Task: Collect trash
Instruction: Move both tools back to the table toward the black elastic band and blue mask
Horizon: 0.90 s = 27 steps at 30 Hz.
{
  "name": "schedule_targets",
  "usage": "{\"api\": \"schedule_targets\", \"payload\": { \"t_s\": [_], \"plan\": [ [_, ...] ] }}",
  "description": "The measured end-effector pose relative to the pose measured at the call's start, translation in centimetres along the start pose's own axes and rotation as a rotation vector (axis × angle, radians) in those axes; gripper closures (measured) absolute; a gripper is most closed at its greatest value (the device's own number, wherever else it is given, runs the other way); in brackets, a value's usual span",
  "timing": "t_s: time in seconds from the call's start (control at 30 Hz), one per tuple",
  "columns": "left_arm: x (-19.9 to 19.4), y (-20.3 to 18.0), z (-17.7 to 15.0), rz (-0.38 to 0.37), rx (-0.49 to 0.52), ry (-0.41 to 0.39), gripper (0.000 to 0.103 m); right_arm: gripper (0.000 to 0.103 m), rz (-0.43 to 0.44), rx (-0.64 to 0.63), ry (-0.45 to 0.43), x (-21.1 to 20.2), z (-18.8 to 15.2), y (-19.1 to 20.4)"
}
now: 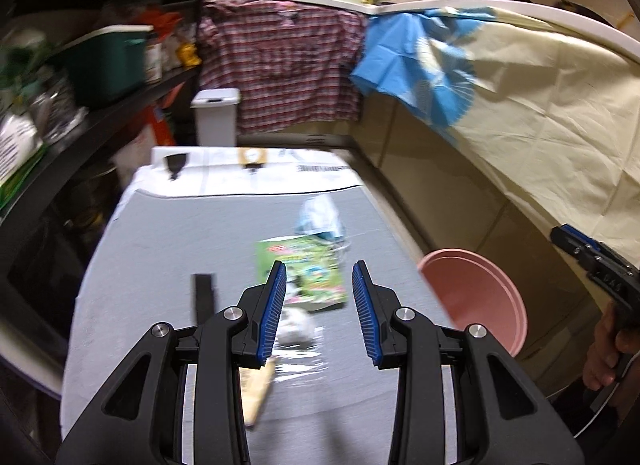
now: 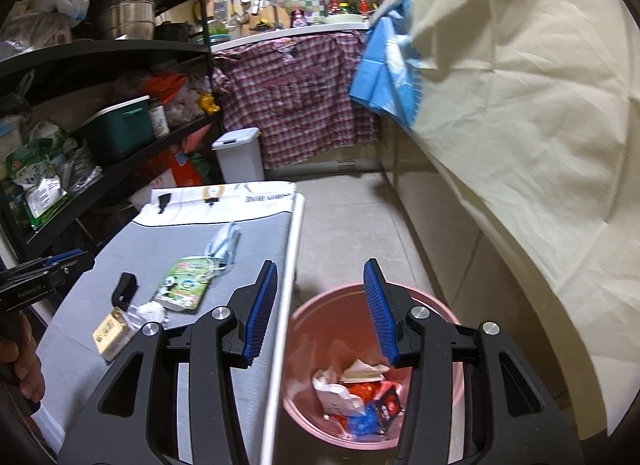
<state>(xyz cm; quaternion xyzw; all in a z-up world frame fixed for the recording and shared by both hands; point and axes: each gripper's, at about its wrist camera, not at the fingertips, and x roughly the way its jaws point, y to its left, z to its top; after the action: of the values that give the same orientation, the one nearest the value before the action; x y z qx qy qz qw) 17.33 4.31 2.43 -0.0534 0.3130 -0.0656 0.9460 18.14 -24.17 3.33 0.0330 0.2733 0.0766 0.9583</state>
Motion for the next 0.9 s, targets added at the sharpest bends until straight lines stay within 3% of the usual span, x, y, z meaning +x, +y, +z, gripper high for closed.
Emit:
{"api": "schedule_targets", "payload": {
  "t_s": [0.23, 0.5, 0.9],
  "plan": [
    [0.0, 4.9, -0.9, 0.072, -0.071, 0.021, 0.068, 0.076, 0.088, 0.006, 0.009, 1.8, 1.0, 3.1],
    [1.3, 8.4, -1.8, 0.122, -0.126, 0.056, 0.068, 0.078, 0.175, -0.016, 0.038, 6.1, 1.6, 7.3],
    [4.5, 10.0, -2.9, 0.138, -0.15, 0.118, 0.068, 0.078, 0.229, -0.013, 0.104, 13.3, 1.8, 10.2]
  ]
}}
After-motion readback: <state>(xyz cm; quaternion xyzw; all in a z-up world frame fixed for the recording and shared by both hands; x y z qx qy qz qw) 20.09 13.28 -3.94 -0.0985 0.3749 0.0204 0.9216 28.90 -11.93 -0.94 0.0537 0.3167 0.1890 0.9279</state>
